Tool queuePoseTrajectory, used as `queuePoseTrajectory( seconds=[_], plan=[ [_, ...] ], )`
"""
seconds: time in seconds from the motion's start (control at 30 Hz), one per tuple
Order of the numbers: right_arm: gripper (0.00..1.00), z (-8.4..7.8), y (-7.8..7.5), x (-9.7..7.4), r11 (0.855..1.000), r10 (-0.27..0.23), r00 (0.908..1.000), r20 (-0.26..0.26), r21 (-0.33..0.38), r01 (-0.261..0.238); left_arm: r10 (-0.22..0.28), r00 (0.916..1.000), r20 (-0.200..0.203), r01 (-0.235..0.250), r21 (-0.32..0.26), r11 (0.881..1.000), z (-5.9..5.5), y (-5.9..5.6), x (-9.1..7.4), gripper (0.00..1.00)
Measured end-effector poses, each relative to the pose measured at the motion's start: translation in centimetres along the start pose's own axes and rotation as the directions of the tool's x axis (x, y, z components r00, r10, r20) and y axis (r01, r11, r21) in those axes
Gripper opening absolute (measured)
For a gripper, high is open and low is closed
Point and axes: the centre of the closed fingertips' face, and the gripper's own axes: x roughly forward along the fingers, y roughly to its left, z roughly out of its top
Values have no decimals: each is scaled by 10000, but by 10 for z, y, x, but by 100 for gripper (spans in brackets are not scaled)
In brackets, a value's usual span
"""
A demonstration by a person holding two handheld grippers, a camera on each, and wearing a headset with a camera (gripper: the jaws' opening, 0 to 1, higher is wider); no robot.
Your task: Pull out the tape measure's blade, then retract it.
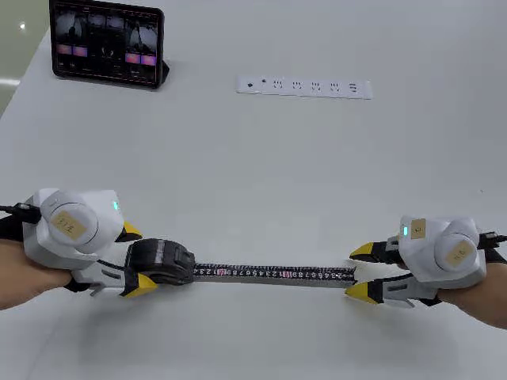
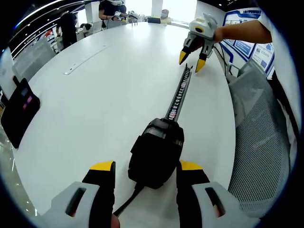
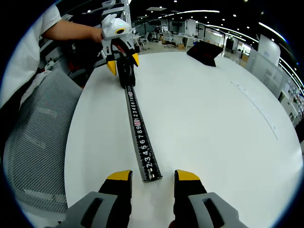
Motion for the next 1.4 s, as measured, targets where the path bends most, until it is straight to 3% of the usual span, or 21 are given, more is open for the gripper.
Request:
queuePoseTrajectory(
  seconds=[0.33,0.5,0.73,0.83,0.97,1.17,1.4],
  plan=[
    [42,4,3,-4,9988,-384,9990,234,299,377,282,9970,726,-223,-807,9965,8,1,-9,54],
    [53,7,6,-6,9974,-613,9975,361,398,599,681,9914,1116,-567,-1024,9931,11,4,-15,56],
    [59,10,8,-8,9951,-882,9950,463,483,860,946,9843,1490,-754,-1298,9887,10,2,-19,58],
    [61,11,8,-10,9938,-1001,9936,519,531,973,1326,9756,1749,-1082,-1427,9838,11,5,-22,63],
    [65,12,9,-12,9921,-1152,9918,553,559,1121,1458,9671,2085,-1065,-1888,9762,11,4,-27,62],
    [66,11,11,-15,9894,-1301,9899,566,728,1259,1648,9610,2222,-1137,-2261,9674,5,0,-31,66],
    [69,11,15,-19,9853,-1479,9865,699,968,1408,1885,9470,2600,-1154,-2723,9553,4,-5,-39,71]
  ],
)
